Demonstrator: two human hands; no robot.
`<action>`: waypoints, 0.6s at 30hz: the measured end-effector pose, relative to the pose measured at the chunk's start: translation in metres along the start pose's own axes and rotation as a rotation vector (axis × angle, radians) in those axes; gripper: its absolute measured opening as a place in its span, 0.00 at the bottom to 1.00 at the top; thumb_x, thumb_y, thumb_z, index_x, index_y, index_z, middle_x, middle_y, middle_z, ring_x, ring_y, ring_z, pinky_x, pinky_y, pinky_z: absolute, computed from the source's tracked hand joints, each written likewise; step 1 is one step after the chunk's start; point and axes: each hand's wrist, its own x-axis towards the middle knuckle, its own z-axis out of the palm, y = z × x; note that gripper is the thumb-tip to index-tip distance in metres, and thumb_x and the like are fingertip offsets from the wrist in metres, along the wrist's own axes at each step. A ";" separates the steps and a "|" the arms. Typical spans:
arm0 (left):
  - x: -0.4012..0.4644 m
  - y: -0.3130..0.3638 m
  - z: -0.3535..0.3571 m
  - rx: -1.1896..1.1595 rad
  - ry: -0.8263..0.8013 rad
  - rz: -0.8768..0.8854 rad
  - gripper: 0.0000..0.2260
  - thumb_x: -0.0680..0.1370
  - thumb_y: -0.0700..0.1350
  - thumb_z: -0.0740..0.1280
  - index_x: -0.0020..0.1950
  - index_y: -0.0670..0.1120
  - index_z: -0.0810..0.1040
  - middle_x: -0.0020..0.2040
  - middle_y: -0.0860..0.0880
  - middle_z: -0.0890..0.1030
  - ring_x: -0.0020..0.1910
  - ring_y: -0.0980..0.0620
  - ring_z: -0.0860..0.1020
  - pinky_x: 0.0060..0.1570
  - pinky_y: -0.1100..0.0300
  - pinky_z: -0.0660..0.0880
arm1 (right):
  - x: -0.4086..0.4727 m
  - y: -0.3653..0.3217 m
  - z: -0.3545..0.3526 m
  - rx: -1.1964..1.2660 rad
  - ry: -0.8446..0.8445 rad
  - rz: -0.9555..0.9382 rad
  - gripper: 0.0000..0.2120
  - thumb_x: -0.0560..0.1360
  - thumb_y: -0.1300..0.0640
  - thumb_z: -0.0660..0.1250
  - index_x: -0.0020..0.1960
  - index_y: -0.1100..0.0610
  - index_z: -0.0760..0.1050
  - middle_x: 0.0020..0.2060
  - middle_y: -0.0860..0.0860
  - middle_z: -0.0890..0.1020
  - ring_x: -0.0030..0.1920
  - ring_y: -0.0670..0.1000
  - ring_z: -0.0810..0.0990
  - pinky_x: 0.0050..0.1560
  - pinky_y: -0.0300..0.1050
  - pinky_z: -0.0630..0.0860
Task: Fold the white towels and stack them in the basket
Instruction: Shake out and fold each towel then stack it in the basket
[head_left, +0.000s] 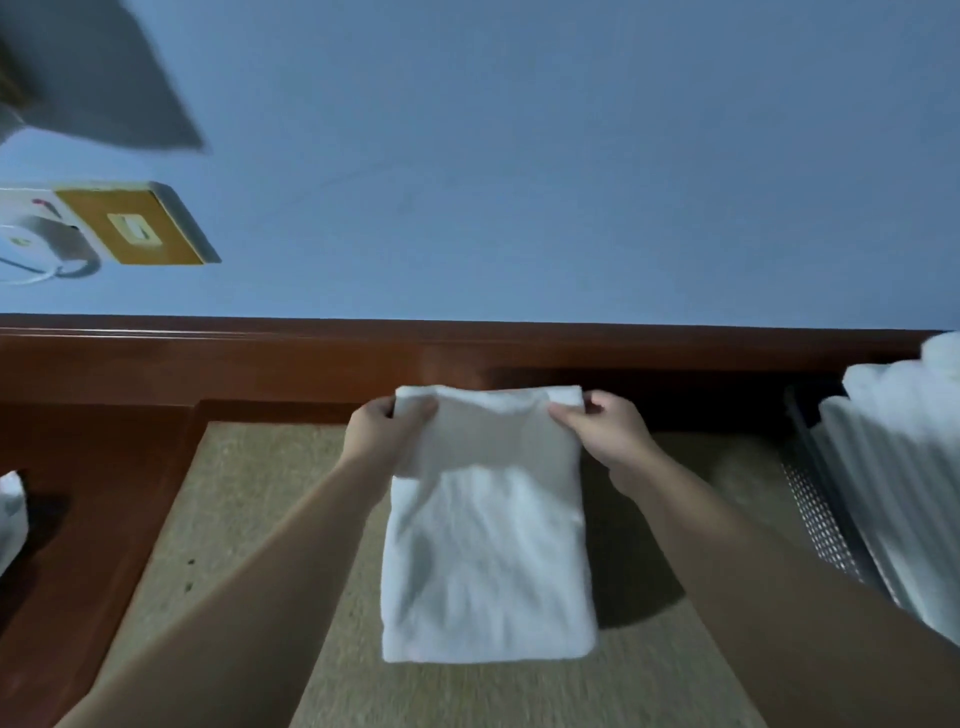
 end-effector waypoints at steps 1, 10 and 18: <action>0.015 -0.003 0.008 -0.011 0.016 -0.032 0.13 0.75 0.55 0.78 0.48 0.46 0.85 0.44 0.46 0.87 0.44 0.46 0.86 0.40 0.51 0.83 | 0.019 0.002 0.007 -0.005 0.007 0.031 0.12 0.78 0.50 0.75 0.56 0.56 0.82 0.50 0.50 0.86 0.50 0.51 0.85 0.49 0.48 0.82; 0.094 -0.054 0.068 -0.046 0.208 -0.193 0.16 0.76 0.62 0.70 0.46 0.50 0.81 0.41 0.53 0.83 0.42 0.48 0.82 0.51 0.51 0.82 | 0.114 0.063 0.049 -0.005 0.175 0.129 0.16 0.80 0.46 0.70 0.56 0.60 0.79 0.49 0.56 0.84 0.43 0.53 0.82 0.38 0.43 0.76; 0.072 -0.039 0.071 0.414 0.269 -0.150 0.27 0.78 0.66 0.66 0.68 0.48 0.70 0.63 0.44 0.78 0.63 0.39 0.76 0.61 0.45 0.74 | 0.097 0.057 0.053 -0.184 0.351 0.216 0.24 0.80 0.47 0.69 0.66 0.63 0.70 0.63 0.64 0.77 0.61 0.67 0.79 0.57 0.54 0.77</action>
